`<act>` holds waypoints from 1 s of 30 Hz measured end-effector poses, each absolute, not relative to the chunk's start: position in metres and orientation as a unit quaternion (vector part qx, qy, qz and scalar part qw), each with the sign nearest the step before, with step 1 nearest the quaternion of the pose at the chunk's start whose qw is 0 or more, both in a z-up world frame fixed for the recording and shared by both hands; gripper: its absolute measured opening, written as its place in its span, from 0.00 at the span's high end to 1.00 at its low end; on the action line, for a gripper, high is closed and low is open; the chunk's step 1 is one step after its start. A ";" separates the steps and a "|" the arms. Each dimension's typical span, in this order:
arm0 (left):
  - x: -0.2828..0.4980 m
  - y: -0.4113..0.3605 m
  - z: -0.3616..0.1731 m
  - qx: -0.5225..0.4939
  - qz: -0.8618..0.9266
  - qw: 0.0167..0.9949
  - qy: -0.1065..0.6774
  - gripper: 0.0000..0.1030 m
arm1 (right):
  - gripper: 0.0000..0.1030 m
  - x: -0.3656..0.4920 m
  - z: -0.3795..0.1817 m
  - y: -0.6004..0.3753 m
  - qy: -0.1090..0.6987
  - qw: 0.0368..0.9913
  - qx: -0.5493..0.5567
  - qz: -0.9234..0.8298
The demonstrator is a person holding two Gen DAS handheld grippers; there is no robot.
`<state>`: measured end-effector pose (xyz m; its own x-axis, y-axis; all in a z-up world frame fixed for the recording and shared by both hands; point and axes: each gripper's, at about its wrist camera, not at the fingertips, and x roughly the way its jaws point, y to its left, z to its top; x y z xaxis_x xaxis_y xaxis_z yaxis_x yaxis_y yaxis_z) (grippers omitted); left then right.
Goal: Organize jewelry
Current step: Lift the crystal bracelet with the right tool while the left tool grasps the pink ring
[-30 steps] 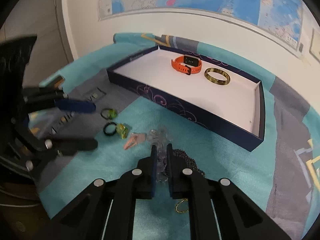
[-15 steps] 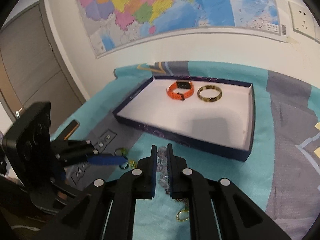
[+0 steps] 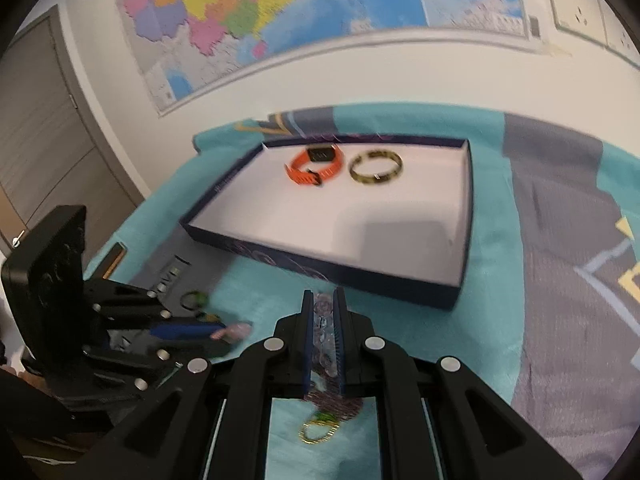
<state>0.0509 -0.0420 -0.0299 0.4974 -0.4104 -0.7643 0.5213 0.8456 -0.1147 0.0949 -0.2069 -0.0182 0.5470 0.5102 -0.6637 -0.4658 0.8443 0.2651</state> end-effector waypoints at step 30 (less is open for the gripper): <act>0.061 -0.032 -0.018 0.026 -0.261 0.870 0.418 0.96 | 0.92 0.099 -0.017 -0.212 0.384 0.878 0.034 0.285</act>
<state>0.0611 -0.0317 -0.0183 0.5138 -0.4319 -0.7413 0.4752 0.8627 -0.1732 0.0987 -0.2118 -0.0173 0.5429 0.5262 -0.6546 -0.4742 0.8353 0.2782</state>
